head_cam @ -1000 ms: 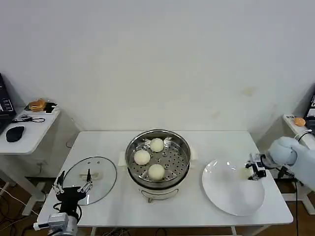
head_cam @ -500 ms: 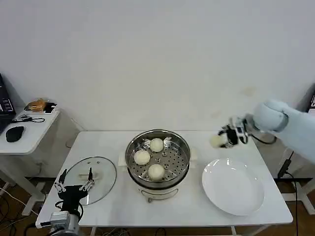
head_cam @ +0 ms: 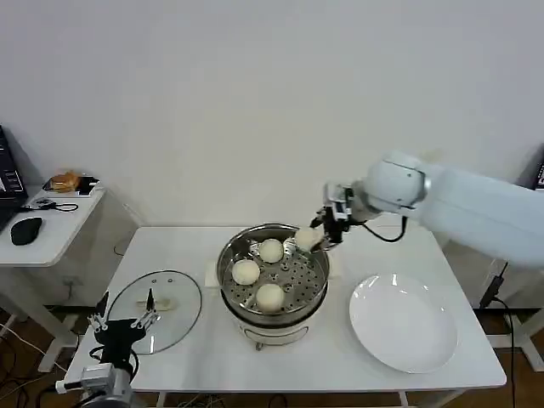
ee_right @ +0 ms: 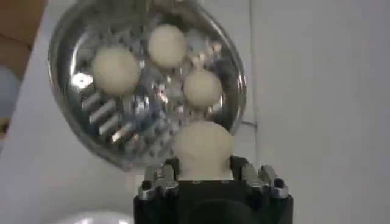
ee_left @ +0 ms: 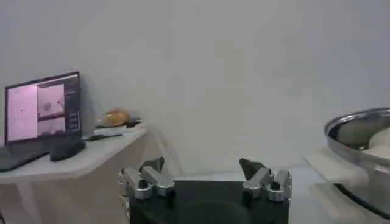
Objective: Take steamed baozi put them in steamer then cover it.
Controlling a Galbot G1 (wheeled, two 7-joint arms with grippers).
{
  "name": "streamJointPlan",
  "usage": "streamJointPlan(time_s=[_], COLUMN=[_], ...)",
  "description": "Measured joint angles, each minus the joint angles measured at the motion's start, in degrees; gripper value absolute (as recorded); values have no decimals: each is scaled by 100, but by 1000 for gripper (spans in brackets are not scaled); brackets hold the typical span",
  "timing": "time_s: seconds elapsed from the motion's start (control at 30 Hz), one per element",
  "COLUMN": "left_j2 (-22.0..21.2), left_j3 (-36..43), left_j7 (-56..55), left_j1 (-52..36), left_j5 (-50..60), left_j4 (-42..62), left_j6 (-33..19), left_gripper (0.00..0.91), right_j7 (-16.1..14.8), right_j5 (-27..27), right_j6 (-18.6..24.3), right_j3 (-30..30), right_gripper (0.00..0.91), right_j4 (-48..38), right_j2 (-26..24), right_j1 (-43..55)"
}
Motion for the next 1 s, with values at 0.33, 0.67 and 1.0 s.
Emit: streamJointPlan(time_s=[0.33,0.67,1.0], left_j2=[44,65,63], left_j3=[-56,-56,-85], left_j7=[0,3,8], left_j1=[-14,-27,-14], left_j5=[-31,-46,-61], left_j4=[38,82,97], left_j6=[2,2,-8], left_gripper=[907,907,907], right_j7=[246,336,378], right_j5=[160,112,-2], right_j6=[-404,-531,-563], right_j3=[-139,-134,-131], right_gripper=[574,574,595], right_j4=[-346,-660,-855], right_j2=[380,633,800], right_j1=[-381,-654,-820])
